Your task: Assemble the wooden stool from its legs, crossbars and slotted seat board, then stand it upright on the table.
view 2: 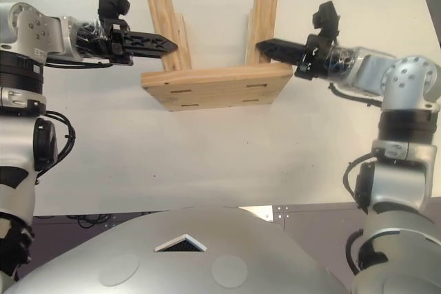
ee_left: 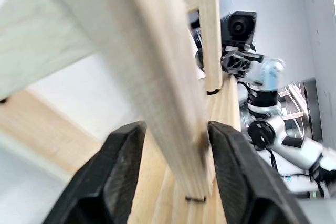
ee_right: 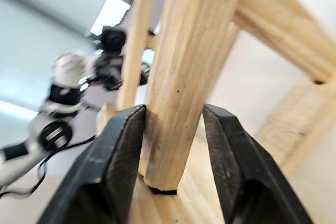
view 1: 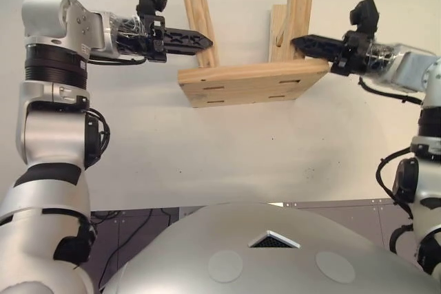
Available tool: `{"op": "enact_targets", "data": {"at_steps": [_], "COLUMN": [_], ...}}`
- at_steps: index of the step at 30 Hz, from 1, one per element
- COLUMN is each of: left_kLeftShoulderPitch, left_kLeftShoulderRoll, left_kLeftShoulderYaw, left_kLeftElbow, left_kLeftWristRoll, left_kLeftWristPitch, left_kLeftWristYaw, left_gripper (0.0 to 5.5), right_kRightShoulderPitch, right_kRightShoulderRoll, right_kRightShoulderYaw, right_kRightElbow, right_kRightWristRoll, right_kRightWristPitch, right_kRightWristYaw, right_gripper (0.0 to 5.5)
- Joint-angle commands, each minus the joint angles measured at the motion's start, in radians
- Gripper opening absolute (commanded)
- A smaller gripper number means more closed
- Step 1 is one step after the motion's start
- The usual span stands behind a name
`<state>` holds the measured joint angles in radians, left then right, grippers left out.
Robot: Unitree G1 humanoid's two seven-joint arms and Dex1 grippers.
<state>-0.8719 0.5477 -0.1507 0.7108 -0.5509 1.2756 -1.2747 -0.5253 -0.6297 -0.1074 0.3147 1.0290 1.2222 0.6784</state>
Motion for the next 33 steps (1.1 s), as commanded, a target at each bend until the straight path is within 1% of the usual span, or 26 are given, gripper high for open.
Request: {"op": "enact_targets", "data": {"at_steps": [1,3,5,6,7,8,10,12,13,14,16,17,20,24,30,33], "left_kLeftShoulderPitch": [-0.047,-0.041,-0.001,0.045,0.094,0.143,0.28,0.424,0.482,0.526,0.573,0.582,0.57,0.575,0.563,0.547], "left_kLeftShoulderRoll": [0.036,0.081,0.116,0.119,0.118,0.115,0.091,0.069,0.064,0.055,0.04,0.031,-0.016,-0.077,-0.128,-0.139], "left_kLeftShoulderYaw": [0.065,0.077,0.064,0.066,0.066,0.065,0.063,0.048,0.035,0.024,0.012,0.008,-0.003,-0.037,-0.063,-0.06], "left_kLeftElbow": [0.154,0.205,0.2,0.174,0.139,0.1,-0.039,-0.205,-0.263,-0.298,-0.335,-0.35,-0.373,-0.399,-0.4,-0.397], "left_kLeftWristRoll": [0.032,0.052,0.073,0.093,0.117,0.141,0.198,0.236,0.244,0.255,0.27,0.274,0.276,0.28,0.3,0.295], "left_kLeftWristPitch": [-0.051,-0.094,-0.15,-0.25,-0.364,-0.469,-0.749,-1.006,-1.103,-1.198,-1.308,-1.335,-1.354,-1.329,-1.326,-1.321], "left_kLeftWristYaw": [0.02,-0.013,-0.065,-0.069,-0.071,-0.062,-0.025,-0.038,-0.069,-0.09,-0.101,-0.095,-0.047,-0.014,0.027,0.036], "left_gripper": [2.86,3.18,3.56,3.6,3.8,3.85,3.85,3.85,3.85,3.85,3.85,3.85,3.85,3.85,3.85,3.4], "right_kRightShoulderPitch": [0.0,0.001,0.013,0.031,0.047,0.058,0.121,0.273,0.339,0.398,0.447,0.445,0.406,0.299,0.124,0.102], "right_kRightShoulderRoll": [-0.01,-0.05,-0.085,-0.106,-0.122,-0.135,-0.182,-0.258,-0.286,-0.298,-0.292,-0.272,-0.196,-0.097,-0.011,0.005], "right_kRightShoulderYaw": [-0.056,-0.116,-0.182,-0.226,-0.26,-0.292,-0.335,-0.219,-0.147,-0.083,-0.015,-0.008,0.012,0.081,0.096,0.107], "right_kRightElbow": [0.094,0.154,0.194,0.204,0.208,0.215,0.2,0.162,0.17,0.18,0.18,0.174,0.161,0.267,0.438,0.418], "right_kRightWristRoll": [-0.07,-0.077,-0.073,-0.068,-0.068,-0.067,-0.102,-0.293,-0.393,-0.506,-0.642,-0.669,-0.702,-0.813,-0.87,-0.841], "right_kRightWristPitch": [0.019,0.002,-0.021,-0.04,-0.064,-0.084,-0.223,-0.542,-0.688,-0.887,-1.139,-1.202,-1.274,-1.434,-1.52,-1.49], "right_kRightWristYaw": [-0.058,-0.042,-0.016,0.016,0.048,0.077,0.213,0.431,0.518,0.572,0.614,0.618,0.602,0.522,0.434,0.501], "right_gripper": [2.78,3.15,3.58,3.65,3.87,3.92,3.92,3.92,3.92,3.92,3.92,3.92,3.92,3.92,3.92,3.96]}}
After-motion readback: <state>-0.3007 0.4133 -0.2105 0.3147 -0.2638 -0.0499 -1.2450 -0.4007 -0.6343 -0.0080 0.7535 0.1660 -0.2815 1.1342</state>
